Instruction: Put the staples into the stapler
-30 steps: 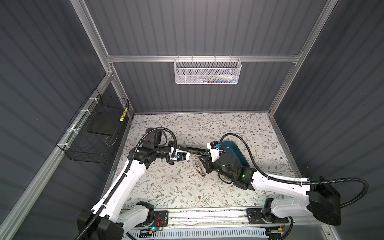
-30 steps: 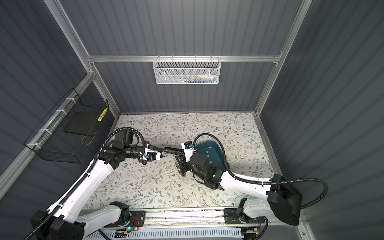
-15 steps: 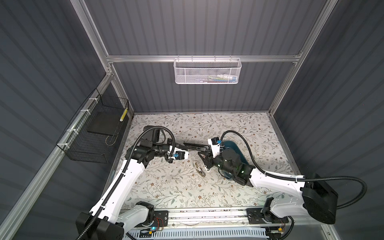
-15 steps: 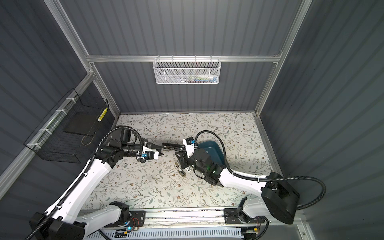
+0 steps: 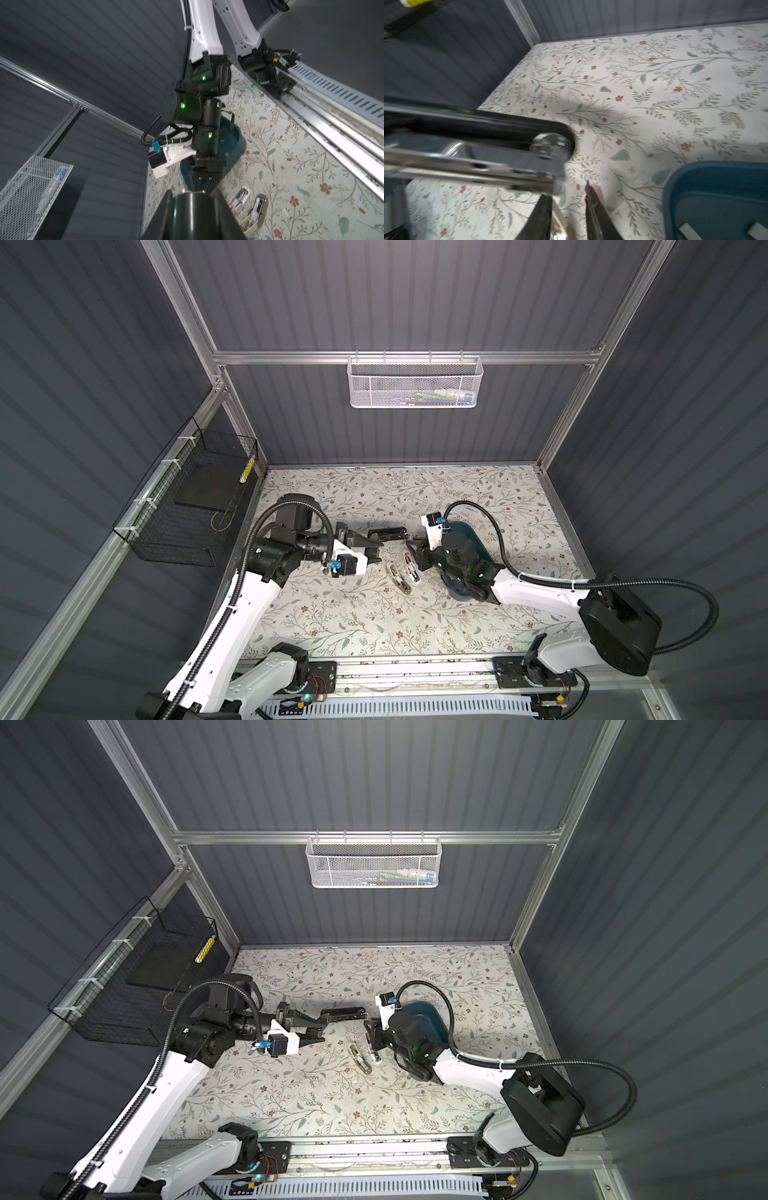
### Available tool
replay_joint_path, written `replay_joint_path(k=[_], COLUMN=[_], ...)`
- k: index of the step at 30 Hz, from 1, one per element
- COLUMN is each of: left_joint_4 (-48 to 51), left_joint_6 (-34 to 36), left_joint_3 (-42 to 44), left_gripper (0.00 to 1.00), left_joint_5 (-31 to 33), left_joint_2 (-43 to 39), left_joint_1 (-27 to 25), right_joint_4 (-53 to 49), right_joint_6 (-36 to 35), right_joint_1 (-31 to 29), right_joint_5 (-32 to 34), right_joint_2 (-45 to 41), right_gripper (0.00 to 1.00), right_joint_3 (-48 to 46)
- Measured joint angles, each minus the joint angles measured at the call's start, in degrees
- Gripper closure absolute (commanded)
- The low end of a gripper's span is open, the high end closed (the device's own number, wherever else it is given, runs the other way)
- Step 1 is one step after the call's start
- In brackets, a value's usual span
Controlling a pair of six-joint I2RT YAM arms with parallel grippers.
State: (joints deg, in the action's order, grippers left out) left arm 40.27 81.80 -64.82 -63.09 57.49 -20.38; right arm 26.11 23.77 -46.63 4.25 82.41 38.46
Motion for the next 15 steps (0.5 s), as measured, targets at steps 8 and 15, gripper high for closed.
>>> replay_joint_path(k=[8,15], left_joint_4=[-1.2,-4.5], left_joint_6=[-5.2,-10.8], left_joint_3=[0.0,0.0], left_gripper=[1.00,1.00], left_joint_5=[-3.0,-1.6], left_joint_2=[-1.4,-0.3], left_joint_1=[-0.2,-0.2], right_joint_4=[0.1,3.4], right_joint_6=[-1.2,-9.0], right_joint_1=[0.2,-0.3], right_joint_5=[0.0,-1.2], right_joint_2=[-1.8,-16.3], right_gripper=[0.59,0.29], right_joint_3=[0.0,-8.4])
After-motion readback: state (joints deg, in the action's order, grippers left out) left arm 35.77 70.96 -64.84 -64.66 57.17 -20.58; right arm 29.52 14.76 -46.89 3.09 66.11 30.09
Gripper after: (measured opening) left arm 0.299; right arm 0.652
